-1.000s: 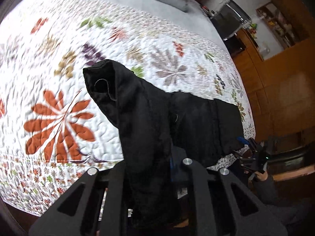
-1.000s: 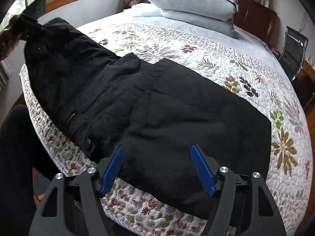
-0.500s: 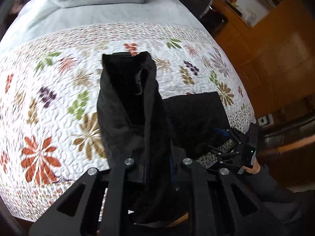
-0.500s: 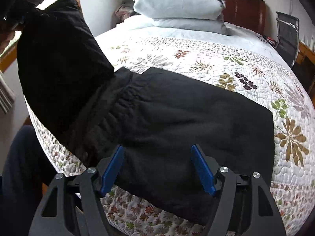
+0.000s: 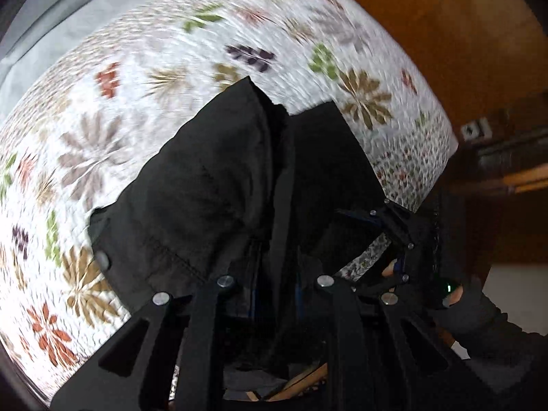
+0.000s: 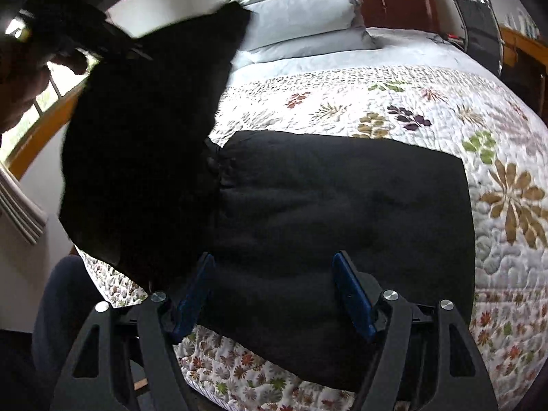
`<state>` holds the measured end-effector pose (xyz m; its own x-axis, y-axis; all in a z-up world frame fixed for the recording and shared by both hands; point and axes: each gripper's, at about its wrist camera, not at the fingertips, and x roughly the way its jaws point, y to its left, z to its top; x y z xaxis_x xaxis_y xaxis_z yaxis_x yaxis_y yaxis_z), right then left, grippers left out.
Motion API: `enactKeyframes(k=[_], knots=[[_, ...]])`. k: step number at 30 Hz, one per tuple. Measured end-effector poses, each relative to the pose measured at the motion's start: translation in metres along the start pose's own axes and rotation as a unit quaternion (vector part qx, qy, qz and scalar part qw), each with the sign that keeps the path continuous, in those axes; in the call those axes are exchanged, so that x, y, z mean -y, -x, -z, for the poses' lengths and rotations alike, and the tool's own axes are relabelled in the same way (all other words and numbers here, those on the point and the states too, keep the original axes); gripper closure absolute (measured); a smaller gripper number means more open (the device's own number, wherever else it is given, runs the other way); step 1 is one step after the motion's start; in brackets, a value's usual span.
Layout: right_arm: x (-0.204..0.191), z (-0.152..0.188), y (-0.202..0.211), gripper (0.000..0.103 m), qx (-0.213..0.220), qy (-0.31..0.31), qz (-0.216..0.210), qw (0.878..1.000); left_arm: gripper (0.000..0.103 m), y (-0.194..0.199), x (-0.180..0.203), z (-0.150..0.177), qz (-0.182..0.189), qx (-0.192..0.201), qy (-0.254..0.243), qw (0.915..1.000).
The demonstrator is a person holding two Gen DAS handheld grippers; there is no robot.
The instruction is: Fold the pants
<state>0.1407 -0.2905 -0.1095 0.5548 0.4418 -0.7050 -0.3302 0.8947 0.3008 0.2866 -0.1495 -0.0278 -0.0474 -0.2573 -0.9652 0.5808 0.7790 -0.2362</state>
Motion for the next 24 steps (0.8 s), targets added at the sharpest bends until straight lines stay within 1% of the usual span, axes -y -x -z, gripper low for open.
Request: enactKeyframes(k=[4, 5, 8, 10, 12, 14, 16, 19, 20, 21, 23, 24], knots=[[0.010, 0.001, 0.011, 0.030, 0.018, -0.016, -0.014, 1.000, 0.091, -0.013, 0.041, -0.032, -0.008, -0.021, -0.033, 0.9992], [0.012, 0.000, 0.015, 0.030, 0.024, -0.017, -0.013, 0.999, 0.091, -0.014, 0.061, -0.044, -0.010, -0.023, -0.050, 0.9984], [0.027, -0.001, 0.034, 0.030, 0.050, -0.030, -0.009, 0.998, 0.092, -0.020, 0.103, -0.067, -0.012, -0.025, -0.086, 0.9959], [0.042, 0.001, 0.041, 0.028, 0.052, -0.041, 0.009, 0.998, 0.092, -0.033, 0.118, -0.077, -0.020, -0.027, -0.096, 0.9948], [0.058, 0.008, 0.042, 0.028, 0.041, -0.050, 0.028, 0.997, 0.092, -0.054, 0.123, -0.085, -0.023, -0.035, -0.096, 0.9946], [0.073, 0.016, 0.044, 0.028, 0.031, -0.062, 0.040, 0.997, 0.092, -0.074, 0.122, -0.085, -0.023, -0.045, -0.094, 0.9943], [0.084, 0.019, 0.050, 0.028, 0.028, -0.081, 0.033, 0.996, 0.092, -0.093, 0.118, -0.083, -0.029, -0.054, -0.090, 0.9941], [0.089, 0.022, 0.057, 0.028, 0.025, -0.075, 0.042, 0.996, 0.091, -0.115, 0.116, -0.080, -0.038, -0.057, -0.085, 0.9941], [0.090, 0.022, 0.058, 0.028, 0.020, -0.070, 0.045, 0.996, 0.089, -0.119, 0.116, -0.079, -0.039, -0.052, -0.083, 0.9944], [0.091, 0.023, 0.059, 0.027, 0.017, -0.069, 0.047, 0.996, 0.080, -0.122, 0.115, -0.078, -0.039, -0.048, -0.081, 0.9947], [0.094, 0.023, 0.055, 0.027, -0.001, -0.067, 0.051, 0.996, 0.074, -0.124, 0.113, -0.076, -0.030, -0.039, -0.070, 0.9963], [0.093, 0.024, 0.053, 0.027, -0.008, -0.063, 0.053, 0.997, 0.062, -0.126, 0.113, -0.076, -0.027, -0.035, -0.067, 0.9968]])
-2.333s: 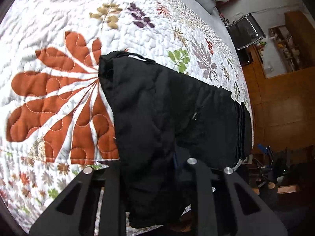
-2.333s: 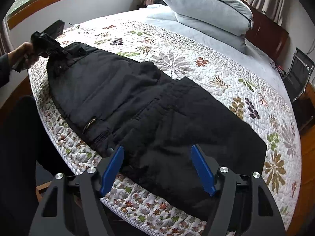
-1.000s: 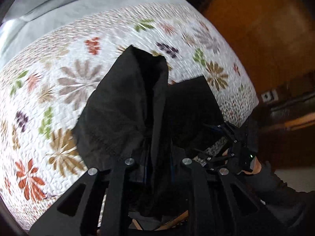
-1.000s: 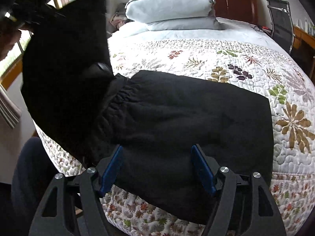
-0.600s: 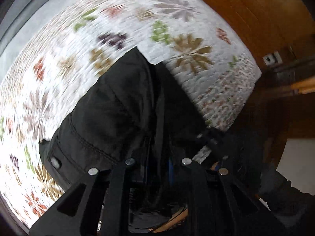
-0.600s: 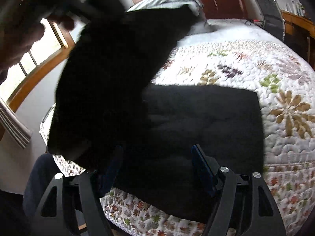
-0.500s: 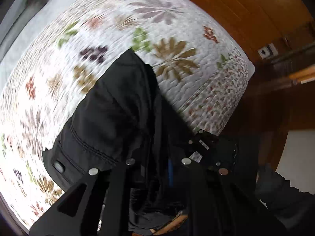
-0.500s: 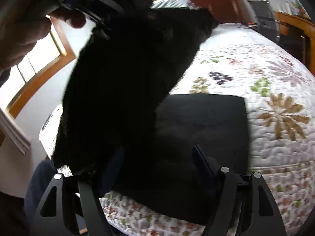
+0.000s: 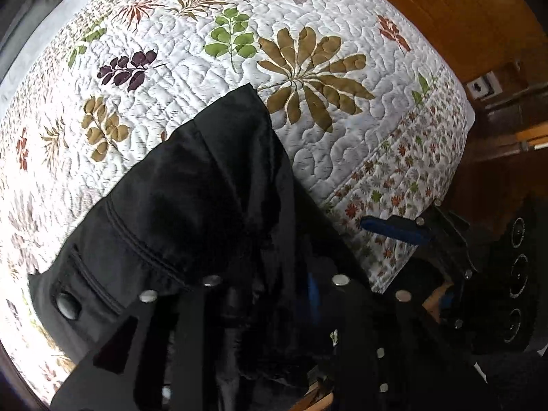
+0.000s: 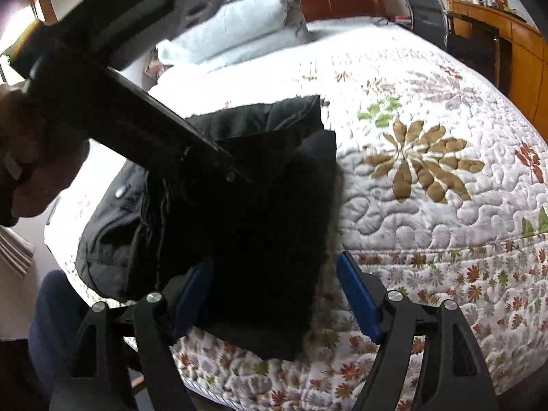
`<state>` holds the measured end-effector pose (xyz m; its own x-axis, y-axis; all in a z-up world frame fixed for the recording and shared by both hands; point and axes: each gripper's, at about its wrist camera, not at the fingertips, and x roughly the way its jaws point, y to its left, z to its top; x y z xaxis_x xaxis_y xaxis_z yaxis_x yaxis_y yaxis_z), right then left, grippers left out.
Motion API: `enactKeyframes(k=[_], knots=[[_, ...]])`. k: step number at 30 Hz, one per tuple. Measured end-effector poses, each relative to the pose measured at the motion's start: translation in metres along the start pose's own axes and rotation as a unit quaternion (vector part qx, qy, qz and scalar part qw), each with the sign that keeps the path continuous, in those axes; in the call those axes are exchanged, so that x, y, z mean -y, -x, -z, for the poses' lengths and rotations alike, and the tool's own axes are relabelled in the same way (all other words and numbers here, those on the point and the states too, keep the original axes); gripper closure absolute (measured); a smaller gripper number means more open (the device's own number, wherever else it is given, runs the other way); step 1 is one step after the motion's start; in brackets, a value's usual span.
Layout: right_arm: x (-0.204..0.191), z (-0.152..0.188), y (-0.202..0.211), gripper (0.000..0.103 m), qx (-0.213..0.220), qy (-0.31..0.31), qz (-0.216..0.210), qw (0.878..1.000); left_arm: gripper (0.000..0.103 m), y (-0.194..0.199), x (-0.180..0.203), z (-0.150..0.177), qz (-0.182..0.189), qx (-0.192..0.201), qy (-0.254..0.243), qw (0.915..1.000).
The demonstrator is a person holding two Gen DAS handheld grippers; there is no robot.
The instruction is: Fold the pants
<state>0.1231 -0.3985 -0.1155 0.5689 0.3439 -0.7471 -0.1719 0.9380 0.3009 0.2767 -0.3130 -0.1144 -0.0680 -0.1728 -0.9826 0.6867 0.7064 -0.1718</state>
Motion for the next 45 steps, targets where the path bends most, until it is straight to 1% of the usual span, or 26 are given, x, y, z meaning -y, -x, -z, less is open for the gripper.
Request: enactKeyframes(k=[1, 2, 3, 4, 6, 8, 9, 11, 13, 14, 15, 16, 19, 21, 22, 24, 27, 29, 31, 33, 35, 38, 39, 40, 42, 45], knots=[[0.000, -0.001, -0.003, 0.027, -0.003, 0.003, 0.003, 1.000, 0.054, -0.002, -0.001, 0.002, 0.014, 0.004, 0.009, 0.9998], [-0.002, -0.002, -0.005, 0.027, -0.008, 0.009, 0.009, 1.000, 0.039, -0.004, 0.000, 0.003, 0.022, 0.005, 0.011, 0.9997], [-0.001, -0.002, -0.007, 0.027, -0.012, 0.012, 0.012, 1.000, 0.032, -0.003, 0.002, 0.006, 0.027, 0.010, 0.008, 0.9996], [-0.002, -0.002, -0.009, 0.027, -0.015, 0.016, 0.015, 1.000, 0.030, 0.001, 0.004, 0.009, 0.029, 0.019, 0.006, 0.9994], [-0.001, -0.002, -0.010, 0.027, -0.020, 0.017, 0.019, 0.999, 0.020, 0.016, 0.006, 0.016, 0.049, 0.040, 0.003, 0.9980], [0.001, -0.003, -0.010, 0.026, -0.021, 0.016, 0.017, 1.000, 0.020, 0.040, 0.001, 0.025, 0.046, 0.074, 0.007, 0.9961], [0.001, -0.005, -0.011, 0.026, -0.027, 0.018, 0.022, 0.999, 0.011, 0.050, -0.003, 0.030, 0.052, 0.089, 0.009, 0.9947], [0.000, -0.006, -0.008, 0.026, -0.034, 0.033, 0.038, 0.998, 0.010, 0.069, -0.018, 0.049, 0.066, 0.118, 0.028, 0.9905], [0.004, -0.008, 0.006, 0.027, -0.034, 0.038, 0.058, 0.997, 0.010, 0.081, -0.032, 0.069, 0.068, 0.135, 0.042, 0.9876], [0.006, -0.010, 0.014, 0.027, -0.026, 0.038, 0.072, 0.996, 0.010, 0.087, -0.040, 0.085, 0.064, 0.152, 0.053, 0.9849], [0.007, -0.013, 0.030, 0.027, -0.007, 0.037, 0.092, 0.995, 0.010, 0.091, -0.047, 0.101, 0.052, 0.166, 0.058, 0.9830], [0.006, -0.018, 0.046, 0.027, 0.013, 0.033, 0.097, 0.995, 0.010, 0.093, -0.050, 0.109, 0.044, 0.174, 0.058, 0.9820], [-0.008, -0.034, 0.067, 0.026, 0.049, 0.036, 0.077, 0.995, 0.010, 0.093, -0.068, 0.150, -0.005, 0.213, 0.077, 0.9740], [-0.026, -0.041, 0.055, 0.027, 0.038, 0.059, 0.063, 0.996, 0.010, 0.079, -0.076, 0.161, -0.014, 0.212, 0.089, 0.9731], [-0.033, -0.041, 0.046, 0.028, 0.030, 0.070, 0.061, 0.995, 0.010, 0.068, -0.080, 0.168, -0.017, 0.203, 0.092, 0.9747], [-0.040, -0.039, 0.023, 0.029, 0.004, 0.089, 0.071, 0.994, 0.010, 0.052, -0.085, 0.176, -0.032, 0.191, 0.094, 0.9766], [-0.034, -0.028, -0.003, 0.029, -0.031, 0.097, 0.088, 0.991, 0.010, 0.038, -0.093, 0.188, -0.043, 0.194, 0.095, 0.9754], [-0.023, -0.019, -0.013, 0.026, -0.046, 0.087, 0.087, 0.991, 0.010, 0.034, -0.093, 0.193, -0.051, 0.204, 0.085, 0.9739], [-0.017, -0.011, -0.018, 0.020, -0.055, 0.077, 0.085, 0.992, 0.010, 0.024, -0.090, 0.194, -0.068, 0.207, 0.073, 0.9733], [-0.012, -0.006, -0.023, 0.014, -0.060, 0.072, 0.086, 0.992, 0.009, 0.015, -0.090, 0.195, -0.073, 0.209, 0.070, 0.9726], [-0.012, -0.006, -0.026, 0.014, -0.066, 0.072, 0.088, 0.991, 0.009, 0.011, -0.091, 0.195, -0.078, 0.211, 0.070, 0.9719], [-0.025, -0.021, -0.005, 0.028, -0.050, 0.091, 0.090, 0.991, 0.010, 0.025, -0.085, 0.197, -0.108, 0.211, 0.063, 0.9696], [-0.027, -0.027, 0.001, 0.033, -0.040, 0.091, 0.092, 0.991, 0.010, 0.034, -0.084, 0.199, -0.123, 0.218, 0.064, 0.9660], [-0.029, -0.035, 0.008, 0.044, -0.031, 0.090, 0.088, 0.992, 0.010, 0.042, -0.085, 0.201, -0.140, 0.228, 0.064, 0.9615], [-0.036, -0.052, 0.015, 0.054, -0.018, 0.089, 0.072, 0.993, 0.010, 0.052, -0.088, 0.203, -0.154, 0.238, 0.067, 0.9568], [-0.051, -0.075, 0.001, 0.055, -0.021, 0.106, 0.062, 0.992, 0.010, 0.059, -0.095, 0.202, -0.170, 0.246, 0.070, 0.9517]])
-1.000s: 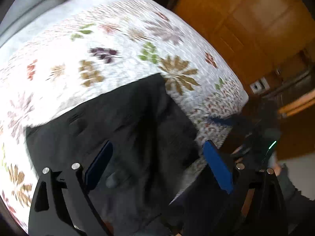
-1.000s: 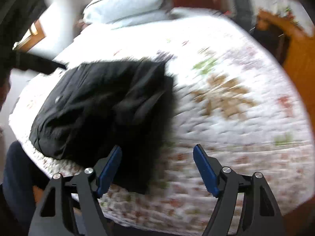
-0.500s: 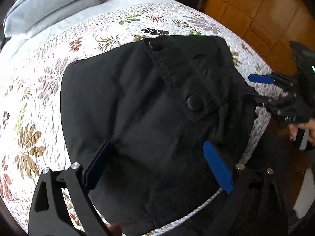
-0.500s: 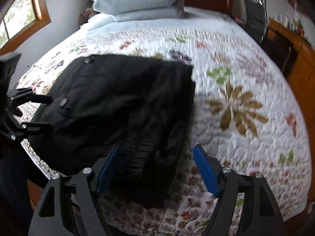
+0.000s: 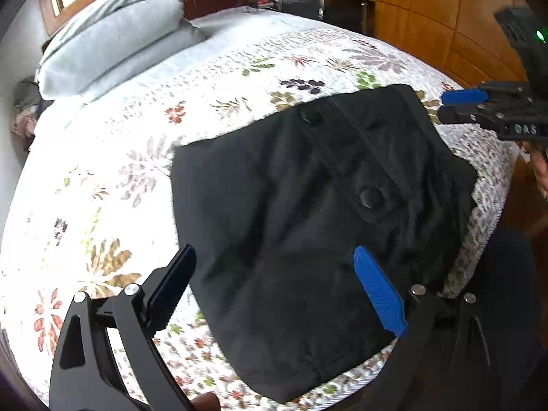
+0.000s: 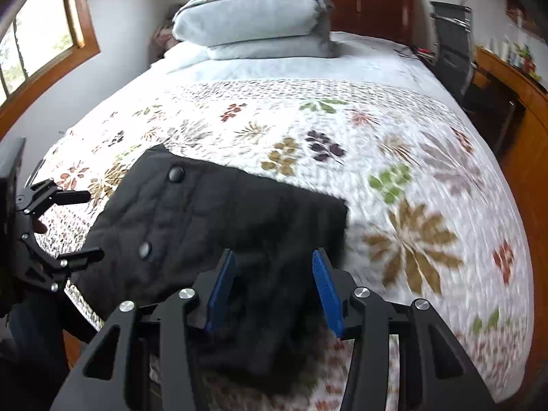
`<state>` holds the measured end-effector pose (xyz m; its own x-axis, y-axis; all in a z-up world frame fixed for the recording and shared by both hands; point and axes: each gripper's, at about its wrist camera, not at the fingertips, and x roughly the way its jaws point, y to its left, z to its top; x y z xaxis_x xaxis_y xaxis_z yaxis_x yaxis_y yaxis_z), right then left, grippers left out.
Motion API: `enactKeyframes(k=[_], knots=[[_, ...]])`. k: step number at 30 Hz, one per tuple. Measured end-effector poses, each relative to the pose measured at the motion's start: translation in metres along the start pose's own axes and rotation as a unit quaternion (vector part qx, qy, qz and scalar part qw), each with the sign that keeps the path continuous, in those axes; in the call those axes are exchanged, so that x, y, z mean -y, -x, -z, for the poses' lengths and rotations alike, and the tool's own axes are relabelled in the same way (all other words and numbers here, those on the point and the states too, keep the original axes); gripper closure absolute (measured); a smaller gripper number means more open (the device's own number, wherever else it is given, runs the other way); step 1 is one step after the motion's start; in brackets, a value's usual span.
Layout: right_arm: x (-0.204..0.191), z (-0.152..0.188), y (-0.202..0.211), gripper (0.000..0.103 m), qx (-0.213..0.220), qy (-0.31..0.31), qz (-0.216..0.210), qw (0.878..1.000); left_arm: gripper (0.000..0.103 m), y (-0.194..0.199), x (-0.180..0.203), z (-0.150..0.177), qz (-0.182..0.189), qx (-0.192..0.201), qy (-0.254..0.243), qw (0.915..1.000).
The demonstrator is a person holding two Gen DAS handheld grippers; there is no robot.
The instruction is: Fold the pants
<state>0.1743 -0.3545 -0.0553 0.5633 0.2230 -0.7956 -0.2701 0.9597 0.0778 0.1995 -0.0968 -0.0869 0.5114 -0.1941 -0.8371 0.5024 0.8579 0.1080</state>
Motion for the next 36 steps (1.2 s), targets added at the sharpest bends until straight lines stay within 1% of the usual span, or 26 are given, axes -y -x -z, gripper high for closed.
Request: enactKeyframes(k=[2, 3, 6, 8, 9, 13, 15, 18, 22, 24, 26, 28, 30, 31, 33, 36], knots=[[-0.005, -0.010, -0.017, 0.056, -0.010, 0.008, 0.000, 1.000, 0.010, -0.005, -0.004, -0.001, -0.001, -0.001, 0.000, 1.0000], [-0.005, -0.014, -0.030, 0.057, -0.021, 0.009, -0.004, 1.000, 0.010, -0.009, -0.005, -0.002, -0.001, -0.004, 0.000, 1.0000], [0.002, -0.019, -0.062, 0.057, -0.057, 0.003, -0.012, 0.998, 0.010, -0.022, -0.007, 0.000, 0.008, -0.022, 0.002, 0.9997], [0.009, -0.020, -0.075, 0.056, -0.078, -0.009, -0.023, 0.997, 0.010, -0.036, -0.011, -0.003, 0.021, -0.035, 0.010, 0.9991], [0.010, -0.019, -0.077, 0.056, -0.082, -0.008, -0.023, 0.996, 0.008, -0.040, -0.013, -0.003, 0.024, -0.037, 0.014, 0.9989], [0.009, -0.018, -0.085, 0.055, -0.096, 0.005, -0.019, 0.995, 0.007, -0.044, -0.013, -0.001, 0.021, -0.038, 0.011, 0.9990], [0.009, -0.019, -0.082, 0.054, -0.094, -0.001, -0.022, 0.995, 0.007, -0.044, -0.008, -0.001, 0.018, -0.040, 0.009, 0.9990], [0.010, -0.019, -0.061, 0.046, -0.075, -0.019, -0.026, 0.997, 0.008, -0.041, -0.007, -0.002, 0.016, -0.045, 0.009, 0.9988], [0.007, -0.006, -0.028, 0.045, -0.058, -0.026, -0.018, 0.998, 0.008, -0.029, -0.009, 0.000, 0.008, -0.035, 0.005, 0.9994], [0.005, 0.005, -0.013, 0.045, -0.052, -0.025, -0.004, 0.998, 0.008, -0.022, -0.014, 0.001, 0.008, -0.026, 0.014, 0.9995], [0.003, 0.017, -0.002, 0.045, -0.048, -0.028, -0.004, 0.998, 0.007, -0.018, -0.019, 0.005, 0.010, -0.022, 0.023, 0.9995], [-0.001, 0.027, 0.002, 0.045, -0.044, -0.032, -0.017, 0.998, 0.007, -0.021, -0.023, 0.009, 0.008, -0.027, 0.029, 0.9992], [-0.012, 0.037, 0.003, 0.045, -0.045, -0.018, -0.030, 0.998, 0.007, -0.024, -0.026, 0.013, 0.007, -0.036, 0.034, 0.9987], [-0.017, 0.041, 0.000, 0.045, -0.049, -0.008, -0.029, 0.998, 0.007, -0.029, -0.027, 0.014, 0.007, -0.041, 0.037, 0.9985], [-0.020, 0.050, -0.010, 0.044, -0.065, 0.002, -0.018, 0.998, 0.006, -0.035, -0.031, 0.017, 0.021, -0.049, 0.050, 0.9973], [-0.017, 0.059, -0.016, 0.045, -0.071, 0.000, -0.019, 0.997, 0.003, -0.043, -0.037, 0.021, 0.039, -0.056, 0.069, 0.9953]])
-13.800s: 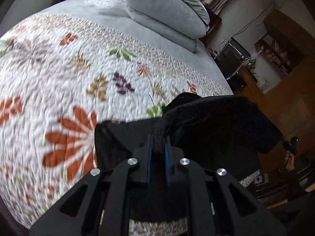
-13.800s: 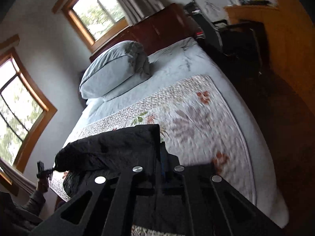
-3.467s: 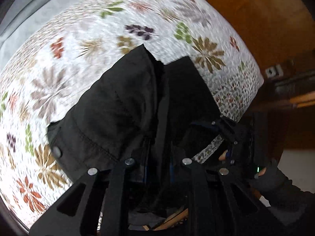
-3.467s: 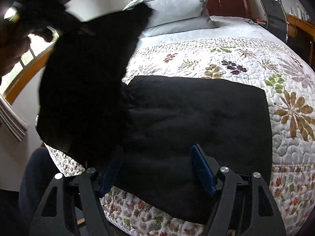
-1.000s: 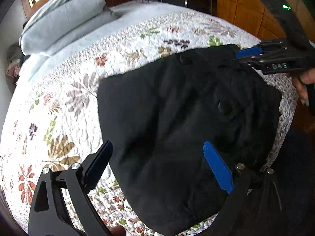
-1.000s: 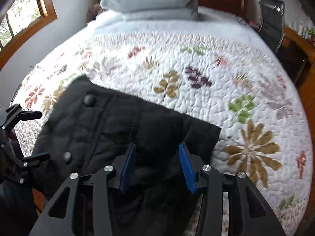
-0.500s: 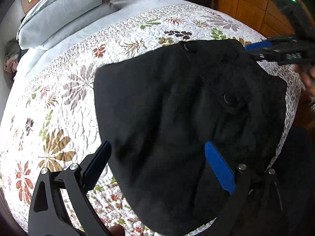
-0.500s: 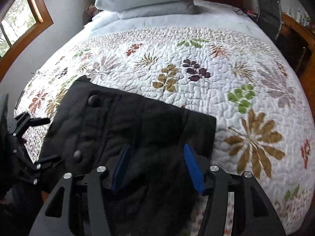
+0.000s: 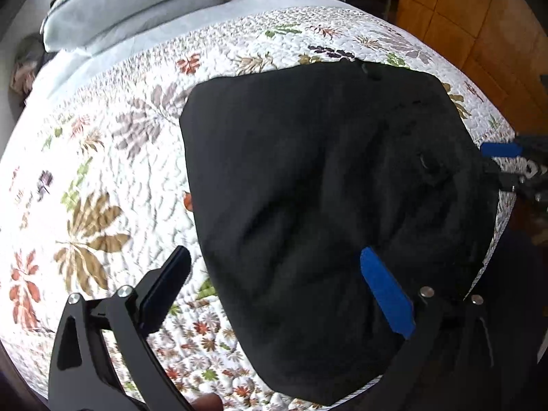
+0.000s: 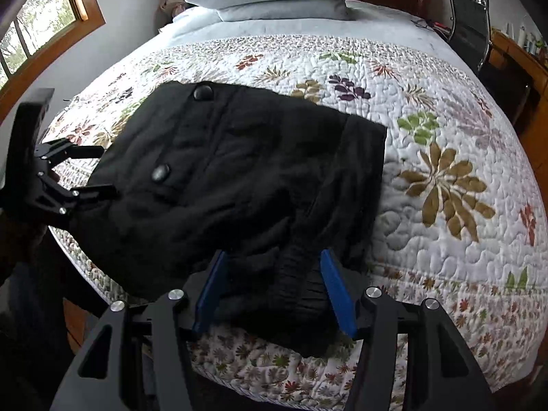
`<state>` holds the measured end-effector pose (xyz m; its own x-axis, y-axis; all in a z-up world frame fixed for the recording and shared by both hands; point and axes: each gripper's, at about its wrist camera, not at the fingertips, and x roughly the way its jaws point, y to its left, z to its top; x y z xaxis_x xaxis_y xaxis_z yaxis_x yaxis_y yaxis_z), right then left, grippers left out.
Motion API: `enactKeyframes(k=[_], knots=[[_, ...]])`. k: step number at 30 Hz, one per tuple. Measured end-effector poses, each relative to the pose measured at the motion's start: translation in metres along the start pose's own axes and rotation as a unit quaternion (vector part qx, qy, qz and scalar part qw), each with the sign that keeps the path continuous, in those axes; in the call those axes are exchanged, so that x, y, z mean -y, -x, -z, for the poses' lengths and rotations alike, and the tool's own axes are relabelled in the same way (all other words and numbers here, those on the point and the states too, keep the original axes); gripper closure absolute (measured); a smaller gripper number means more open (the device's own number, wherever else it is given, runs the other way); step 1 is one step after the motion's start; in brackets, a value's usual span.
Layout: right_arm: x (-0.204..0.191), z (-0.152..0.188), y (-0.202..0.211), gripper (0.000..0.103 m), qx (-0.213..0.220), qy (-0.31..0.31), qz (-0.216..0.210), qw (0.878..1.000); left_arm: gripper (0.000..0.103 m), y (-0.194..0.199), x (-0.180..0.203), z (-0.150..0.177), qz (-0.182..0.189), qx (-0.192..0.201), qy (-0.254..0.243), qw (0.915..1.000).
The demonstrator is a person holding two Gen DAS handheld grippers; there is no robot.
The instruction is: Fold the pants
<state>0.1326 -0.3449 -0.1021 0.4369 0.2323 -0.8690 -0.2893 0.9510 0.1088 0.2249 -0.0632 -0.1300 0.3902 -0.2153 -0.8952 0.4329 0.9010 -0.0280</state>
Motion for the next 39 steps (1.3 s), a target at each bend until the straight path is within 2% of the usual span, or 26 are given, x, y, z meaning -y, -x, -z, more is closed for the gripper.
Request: enactKeyframes(k=[2, 5, 8, 9, 10, 13, 14, 18, 20, 22, 25, 28, 30, 31, 33, 36, 39], knots=[[-0.001, 0.001, -0.001, 0.045, -0.002, 0.005, 0.002, 1.000, 0.003, -0.004, -0.003, 0.000, 0.012, -0.005, 0.012, 0.9998], [0.001, -0.003, 0.006, 0.045, 0.004, -0.001, -0.003, 1.000, 0.003, 0.000, -0.002, 0.000, 0.007, -0.004, 0.008, 0.9999], [0.012, -0.008, 0.021, 0.036, 0.022, -0.028, -0.008, 0.999, 0.004, 0.010, -0.006, -0.004, -0.006, 0.008, 0.001, 0.9999], [0.018, -0.009, 0.024, 0.029, 0.024, -0.041, -0.011, 0.999, 0.004, 0.014, -0.010, -0.007, 0.000, 0.013, 0.004, 0.9999], [0.027, -0.011, 0.027, 0.027, 0.028, -0.061, -0.021, 0.998, 0.004, 0.018, -0.016, -0.009, 0.006, 0.019, 0.008, 0.9998], [0.051, -0.015, 0.026, 0.026, 0.025, -0.098, -0.062, 0.993, 0.004, 0.026, -0.036, -0.019, 0.046, 0.028, 0.016, 0.9984], [0.060, -0.015, 0.024, 0.025, 0.019, -0.109, -0.081, 0.991, 0.004, 0.027, -0.045, -0.023, 0.077, 0.027, 0.023, 0.9964], [0.095, -0.017, 0.006, 0.021, -0.010, -0.160, -0.180, 0.971, 0.004, 0.018, -0.081, -0.036, 0.169, 0.008, 0.068, 0.9832], [0.113, -0.019, -0.002, 0.020, -0.007, -0.188, -0.189, 0.964, 0.004, 0.012, -0.092, -0.041, 0.196, 0.005, 0.081, 0.9773], [0.124, -0.019, -0.012, 0.020, -0.012, -0.212, -0.228, 0.950, 0.004, 0.002, -0.101, -0.042, 0.232, -0.003, 0.105, 0.9671], [0.135, -0.023, -0.027, 0.020, -0.020, -0.227, -0.248, 0.941, 0.004, -0.018, -0.110, -0.039, 0.283, -0.028, 0.143, 0.9481], [0.142, -0.024, -0.037, 0.020, -0.028, -0.232, -0.256, 0.938, 0.004, -0.030, -0.114, -0.031, 0.293, -0.046, 0.157, 0.9420], [0.144, -0.024, -0.042, 0.019, -0.032, -0.232, -0.253, 0.939, 0.004, -0.039, -0.118, -0.024, 0.317, -0.058, 0.177, 0.9300], [0.145, -0.022, -0.044, 0.019, -0.035, -0.232, -0.254, 0.938, 0.004, -0.040, -0.119, -0.020, 0.321, -0.062, 0.181, 0.9276], [0.145, -0.020, -0.046, 0.019, -0.036, -0.232, -0.253, 0.939, 0.004, -0.047, -0.120, -0.018, 0.322, -0.072, 0.187, 0.9253], [0.145, -0.016, -0.045, 0.019, -0.034, -0.236, -0.272, 0.932, 0.004, -0.048, -0.120, -0.014, 0.336, -0.077, 0.190, 0.9191], [0.143, -0.014, -0.049, 0.018, -0.041, -0.239, -0.282, 0.928, 0.004, -0.050, -0.119, -0.009, 0.341, -0.084, 0.192, 0.9163]])
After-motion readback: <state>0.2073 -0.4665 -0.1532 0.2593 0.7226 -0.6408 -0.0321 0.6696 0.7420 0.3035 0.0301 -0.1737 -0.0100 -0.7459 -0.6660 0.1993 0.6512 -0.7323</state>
